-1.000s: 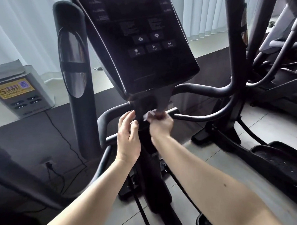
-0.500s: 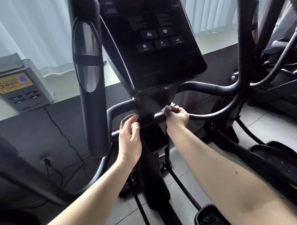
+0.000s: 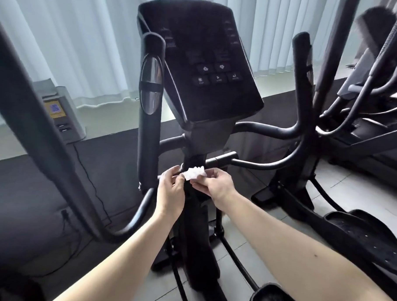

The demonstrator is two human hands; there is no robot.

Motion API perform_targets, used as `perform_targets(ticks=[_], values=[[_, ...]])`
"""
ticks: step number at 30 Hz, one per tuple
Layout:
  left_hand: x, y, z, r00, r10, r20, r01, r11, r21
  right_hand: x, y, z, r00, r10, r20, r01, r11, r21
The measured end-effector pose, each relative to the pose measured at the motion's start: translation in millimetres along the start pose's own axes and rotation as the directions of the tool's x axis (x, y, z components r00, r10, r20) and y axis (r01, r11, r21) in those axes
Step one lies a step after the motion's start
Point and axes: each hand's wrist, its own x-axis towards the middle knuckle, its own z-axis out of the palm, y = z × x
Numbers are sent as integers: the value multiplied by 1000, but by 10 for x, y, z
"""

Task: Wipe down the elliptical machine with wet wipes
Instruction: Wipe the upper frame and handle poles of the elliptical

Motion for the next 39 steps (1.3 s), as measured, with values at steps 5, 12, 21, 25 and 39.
perform_targets(ticks=[5,12,21,25,39], values=[[-371,44,8,981,-155,120,166,982,-88,-496,5,-348,999,15,51,-10,996,-90],[-998,229,-135,959,-131,250,84,978,190,-1002,131,-588,989,59,134,-49,996,-76],[-1049,254,-240,979,-145,146,115,974,194,-1249,217,-582,979,75,189,-61,995,-80],[-909,160,-241,972,-156,176,127,978,166,-1171,321,-517,999,-43,4,43,962,-269],[-102,58,-284,896,-48,441,-35,983,178,-595,420,109,970,-59,-237,65,998,19]])
